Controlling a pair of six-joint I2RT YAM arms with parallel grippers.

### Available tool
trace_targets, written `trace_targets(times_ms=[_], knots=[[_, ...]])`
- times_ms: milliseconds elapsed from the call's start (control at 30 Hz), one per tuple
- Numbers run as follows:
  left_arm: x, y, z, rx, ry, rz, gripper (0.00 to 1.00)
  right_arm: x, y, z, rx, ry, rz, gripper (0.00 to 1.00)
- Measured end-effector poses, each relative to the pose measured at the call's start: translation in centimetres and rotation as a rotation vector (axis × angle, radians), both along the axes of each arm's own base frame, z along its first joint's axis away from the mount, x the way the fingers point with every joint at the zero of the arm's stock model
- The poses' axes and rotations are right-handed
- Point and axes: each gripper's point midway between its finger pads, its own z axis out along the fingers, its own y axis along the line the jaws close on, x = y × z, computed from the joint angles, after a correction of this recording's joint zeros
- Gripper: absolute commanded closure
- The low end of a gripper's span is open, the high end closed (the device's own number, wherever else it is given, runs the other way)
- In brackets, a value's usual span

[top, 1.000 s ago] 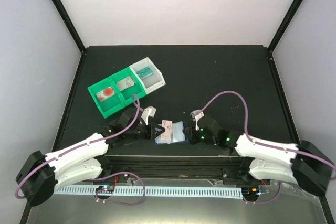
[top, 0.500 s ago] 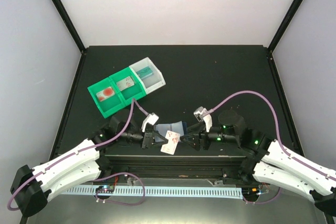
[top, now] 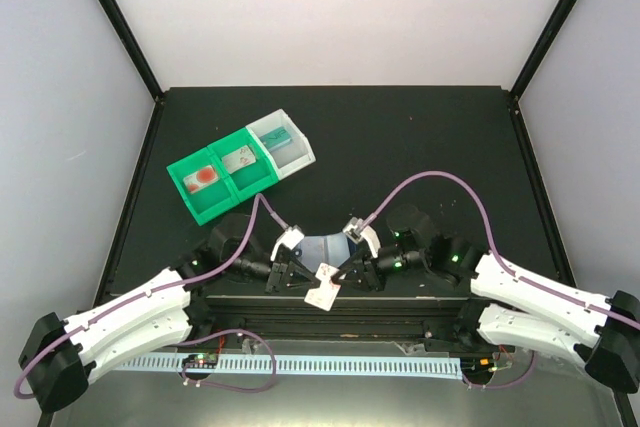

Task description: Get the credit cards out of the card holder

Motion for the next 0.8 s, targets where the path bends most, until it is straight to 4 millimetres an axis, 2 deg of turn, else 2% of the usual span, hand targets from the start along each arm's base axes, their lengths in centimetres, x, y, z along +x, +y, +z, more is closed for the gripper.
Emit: trace_targets(times_ms=[33, 67, 133, 233, 300, 333, 433, 500, 600, 700, 800], knots=[[-0.1, 0.0, 0.0, -0.001, 0.001, -0.007, 0.98, -0.1, 0.1, 0.0, 0.007, 0.008, 0.006, 0.94], [-0.2, 0.0, 0.1, -0.003, -0.001, -0.010, 0.97, -0.1, 0.2, 0.1, 0.014, 0.011, 0.010, 0.98], [-0.2, 0.0, -0.1, 0.003, 0.000, -0.007, 0.81, -0.3, 0.4, 0.5, 0.033, 0.010, 0.021, 0.99], [0.2, 0.0, -0.1, 0.014, 0.000, 0.020, 0.49, -0.3, 0.5, 1.0, 0.065, 0.008, 0.020, 0.99], [0.7, 0.1, 0.3, 0.014, -0.009, 0.055, 0.35, -0.3, 0.5, 1.1, 0.081, 0.010, 0.009, 0.99], [1.0, 0.2, 0.8, 0.011, -0.016, 0.087, 0.32, -0.3, 0.4, 1.1, 0.088, 0.014, 0.002, 0.99], [2.5, 0.9, 2.8, -0.029, -0.044, 0.223, 0.26, -0.2, 0.1, 1.9, 0.130, 0.018, -0.027, 0.99], [3.3, 1.7, 4.7, -0.100, -0.058, 0.315, 0.22, 0.0, 0.0, 2.9, 0.175, 0.013, -0.058, 0.99], [3.8, 2.9, 6.2, -0.198, -0.054, 0.407, 0.19, 0.7, -0.2, 5.0, 0.250, 0.005, -0.118, 0.99], [4.2, 3.7, 6.5, -0.244, -0.034, 0.466, 0.20, 1.7, -0.3, 7.2, 0.335, 0.011, -0.194, 0.99], [4.4, 4.1, 6.8, -0.281, -0.012, 0.499, 0.24, 2.9, -0.4, 8.4, 0.421, 0.049, -0.277, 0.99]])
